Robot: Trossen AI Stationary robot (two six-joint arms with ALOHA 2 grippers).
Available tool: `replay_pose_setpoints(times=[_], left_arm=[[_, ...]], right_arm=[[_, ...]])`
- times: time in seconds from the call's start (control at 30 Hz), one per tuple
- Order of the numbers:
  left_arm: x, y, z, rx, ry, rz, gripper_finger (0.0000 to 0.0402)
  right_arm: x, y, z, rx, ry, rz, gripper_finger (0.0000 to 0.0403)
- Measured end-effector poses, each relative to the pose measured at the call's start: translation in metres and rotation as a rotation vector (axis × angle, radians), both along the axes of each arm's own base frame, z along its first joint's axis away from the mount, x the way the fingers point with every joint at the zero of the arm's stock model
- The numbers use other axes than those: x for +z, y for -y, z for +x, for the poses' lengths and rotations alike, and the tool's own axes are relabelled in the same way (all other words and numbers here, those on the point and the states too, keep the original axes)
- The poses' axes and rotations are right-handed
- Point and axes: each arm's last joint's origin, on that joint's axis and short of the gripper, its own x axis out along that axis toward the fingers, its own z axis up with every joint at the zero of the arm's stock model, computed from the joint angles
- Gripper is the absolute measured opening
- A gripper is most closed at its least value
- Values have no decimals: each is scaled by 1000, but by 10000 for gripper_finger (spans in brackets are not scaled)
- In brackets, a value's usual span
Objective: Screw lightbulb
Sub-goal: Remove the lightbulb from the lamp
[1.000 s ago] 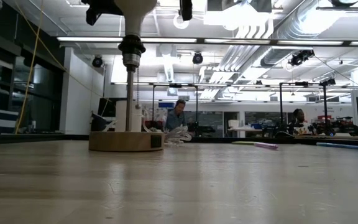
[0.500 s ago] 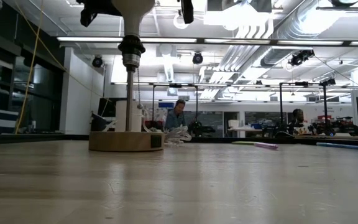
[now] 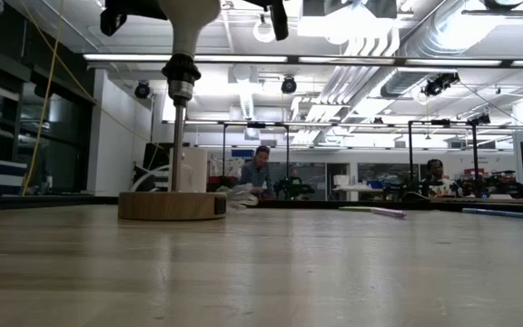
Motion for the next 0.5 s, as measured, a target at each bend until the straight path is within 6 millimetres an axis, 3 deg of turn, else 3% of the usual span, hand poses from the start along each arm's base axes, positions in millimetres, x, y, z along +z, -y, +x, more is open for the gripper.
replay_pose_setpoints(times=[0.5], left_arm=[[0,11,1,-75,5,-36,0]], right_arm=[[9,29,-16,-97,-63,-47,0]])
